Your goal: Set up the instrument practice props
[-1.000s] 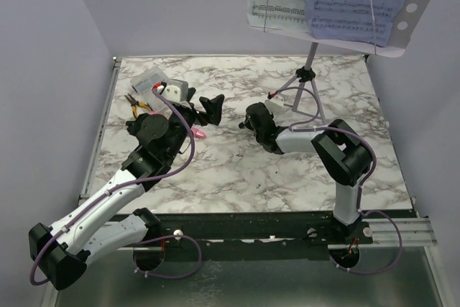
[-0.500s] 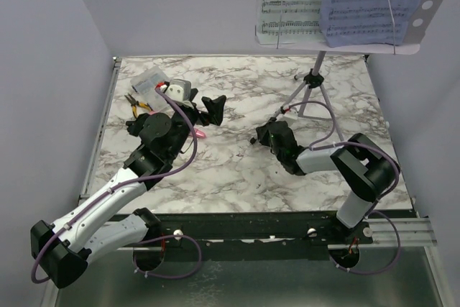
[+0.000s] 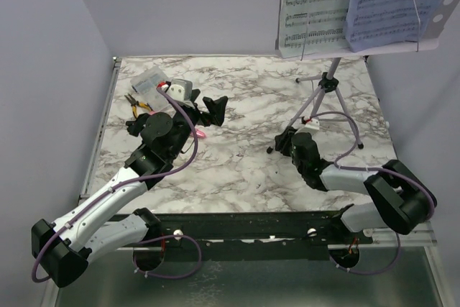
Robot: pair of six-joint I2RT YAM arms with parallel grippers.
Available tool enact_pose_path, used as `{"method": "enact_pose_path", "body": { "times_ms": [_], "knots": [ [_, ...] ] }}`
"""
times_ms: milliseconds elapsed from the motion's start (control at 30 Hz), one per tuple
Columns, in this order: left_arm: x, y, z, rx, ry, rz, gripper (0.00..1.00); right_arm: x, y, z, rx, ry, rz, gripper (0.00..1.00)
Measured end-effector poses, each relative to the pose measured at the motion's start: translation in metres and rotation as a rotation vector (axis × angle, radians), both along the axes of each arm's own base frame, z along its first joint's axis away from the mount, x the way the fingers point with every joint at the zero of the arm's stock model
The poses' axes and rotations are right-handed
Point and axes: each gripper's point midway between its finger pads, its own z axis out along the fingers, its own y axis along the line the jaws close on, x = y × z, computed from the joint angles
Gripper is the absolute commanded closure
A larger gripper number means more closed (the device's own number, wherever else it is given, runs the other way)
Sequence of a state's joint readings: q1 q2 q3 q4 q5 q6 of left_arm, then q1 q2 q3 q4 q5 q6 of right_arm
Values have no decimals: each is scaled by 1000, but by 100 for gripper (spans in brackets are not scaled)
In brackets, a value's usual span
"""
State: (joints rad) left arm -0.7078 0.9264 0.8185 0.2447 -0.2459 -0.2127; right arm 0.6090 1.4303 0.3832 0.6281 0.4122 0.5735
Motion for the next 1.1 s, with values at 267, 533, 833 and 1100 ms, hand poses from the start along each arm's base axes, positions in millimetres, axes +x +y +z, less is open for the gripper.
{"method": "enact_pose_path", "body": {
  "times_ms": [267, 533, 833, 1100],
  "knots": [
    [-2, -3, 0, -12, 6, -18, 3, -15, -35, 22, 5, 9, -148, 21],
    [-2, -4, 0, -19, 10, -24, 3, -12, -48, 69, 44, 93, -316, 22],
    [-3, -4, 1, -25, 10, -26, 3, 8, -59, 110, 3, 67, -448, 38],
    [-3, -4, 1, -25, 10, -26, 3, 20, -53, 89, -51, 130, -479, 39]
  ]
}}
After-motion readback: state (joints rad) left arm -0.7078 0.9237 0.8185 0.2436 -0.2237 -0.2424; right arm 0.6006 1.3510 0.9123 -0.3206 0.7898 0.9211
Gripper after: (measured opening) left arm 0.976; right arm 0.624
